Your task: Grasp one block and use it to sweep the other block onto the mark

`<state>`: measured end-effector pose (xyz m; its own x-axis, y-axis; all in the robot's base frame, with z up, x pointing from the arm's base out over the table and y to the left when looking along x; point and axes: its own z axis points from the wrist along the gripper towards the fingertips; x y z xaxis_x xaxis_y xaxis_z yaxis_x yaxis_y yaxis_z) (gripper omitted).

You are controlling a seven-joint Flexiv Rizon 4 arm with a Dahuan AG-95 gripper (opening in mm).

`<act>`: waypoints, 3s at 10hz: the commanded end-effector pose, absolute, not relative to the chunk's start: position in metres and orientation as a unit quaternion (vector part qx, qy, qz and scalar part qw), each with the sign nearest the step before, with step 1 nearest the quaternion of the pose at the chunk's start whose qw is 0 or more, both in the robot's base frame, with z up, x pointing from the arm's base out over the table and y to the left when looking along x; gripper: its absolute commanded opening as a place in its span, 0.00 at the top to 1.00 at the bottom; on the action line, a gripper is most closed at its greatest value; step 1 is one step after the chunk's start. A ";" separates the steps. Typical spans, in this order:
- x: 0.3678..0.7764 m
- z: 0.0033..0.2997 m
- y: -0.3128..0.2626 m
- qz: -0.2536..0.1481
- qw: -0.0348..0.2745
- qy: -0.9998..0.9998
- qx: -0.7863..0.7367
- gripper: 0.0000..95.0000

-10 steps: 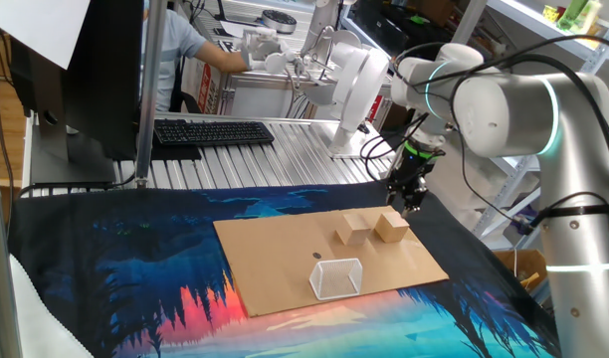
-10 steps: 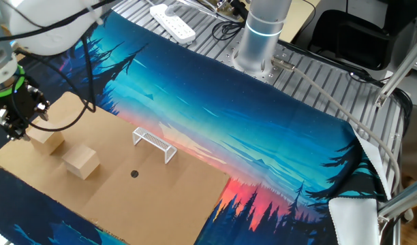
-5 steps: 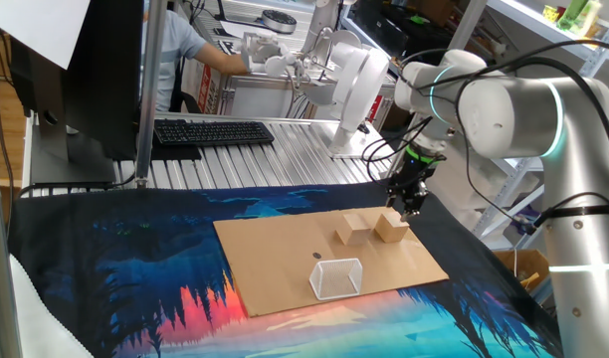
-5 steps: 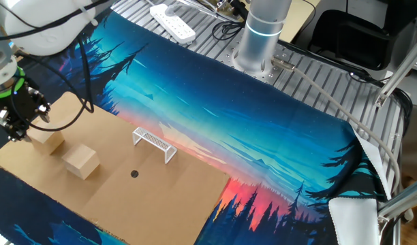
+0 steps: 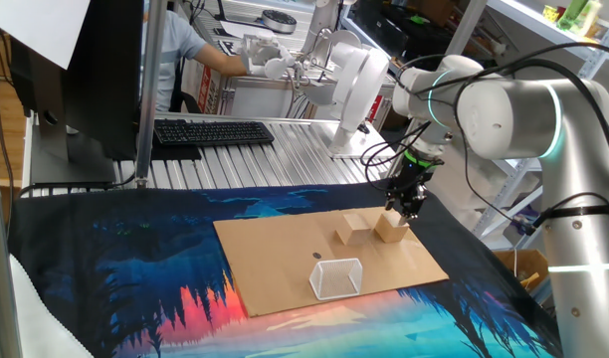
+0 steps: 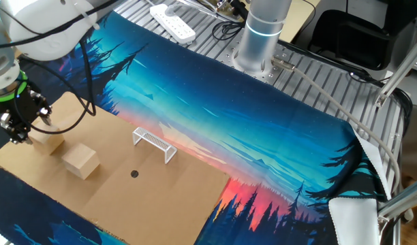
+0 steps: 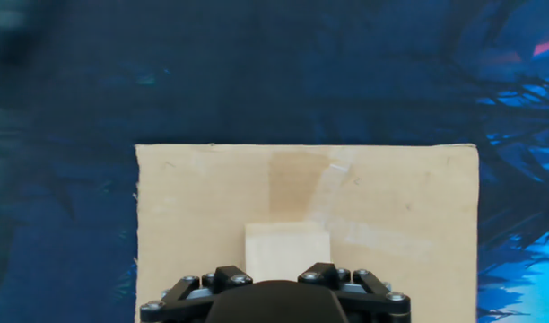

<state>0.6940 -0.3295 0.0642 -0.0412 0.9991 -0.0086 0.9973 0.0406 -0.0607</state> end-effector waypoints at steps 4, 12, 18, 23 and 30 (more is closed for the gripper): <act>0.692 0.066 -0.329 0.029 0.017 -0.720 -0.693 0.20; 0.669 0.051 -0.316 0.026 0.004 -0.718 -0.696 0.20; 0.671 0.053 -0.322 0.025 0.003 -0.726 -0.687 0.20; 0.671 0.042 -0.329 0.019 0.001 -0.738 -0.674 0.20; 0.669 0.039 -0.331 0.017 -0.002 -0.745 -0.666 0.80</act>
<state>0.6684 -0.3308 0.0393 -0.1114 0.9934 -0.0259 0.9936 0.1108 -0.0212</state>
